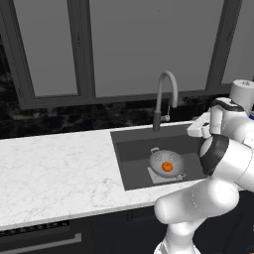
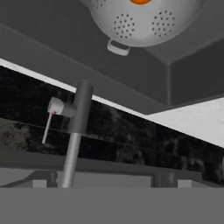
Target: Put the colander in the sink, put the orange in the colander, and turn on the sink faucet and pour water over the colander.
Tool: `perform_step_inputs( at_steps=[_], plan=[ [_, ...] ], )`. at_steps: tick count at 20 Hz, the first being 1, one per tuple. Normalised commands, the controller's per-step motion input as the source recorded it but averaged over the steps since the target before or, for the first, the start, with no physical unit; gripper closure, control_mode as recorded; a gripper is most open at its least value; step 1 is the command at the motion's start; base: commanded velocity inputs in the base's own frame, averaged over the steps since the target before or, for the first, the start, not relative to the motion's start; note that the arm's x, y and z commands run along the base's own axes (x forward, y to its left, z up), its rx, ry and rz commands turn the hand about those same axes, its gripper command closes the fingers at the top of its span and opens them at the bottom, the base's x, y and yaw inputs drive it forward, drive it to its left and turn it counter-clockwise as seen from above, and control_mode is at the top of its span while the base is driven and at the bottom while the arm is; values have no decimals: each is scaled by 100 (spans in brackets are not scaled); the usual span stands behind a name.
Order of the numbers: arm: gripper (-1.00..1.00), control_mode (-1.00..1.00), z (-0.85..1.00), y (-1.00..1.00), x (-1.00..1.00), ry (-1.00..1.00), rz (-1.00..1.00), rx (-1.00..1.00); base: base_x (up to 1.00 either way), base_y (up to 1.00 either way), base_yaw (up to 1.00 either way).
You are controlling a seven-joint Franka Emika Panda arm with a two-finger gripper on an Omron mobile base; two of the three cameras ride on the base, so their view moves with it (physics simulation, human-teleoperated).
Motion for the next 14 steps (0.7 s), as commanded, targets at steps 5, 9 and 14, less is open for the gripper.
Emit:
perform_step_inputs(
  at_steps=[5, 9, 14],
  plan=[
    [-100, -100, 11, 0, 21, 6, 0, 4, 0, 0, 0],
    [-100, -100, 10, 0, 15, 2, 0, 5, 0, 0, 0],
    [-100, -100, 0, 0, 25, 0, 0, 6, 0, 0, 0]
  ],
)
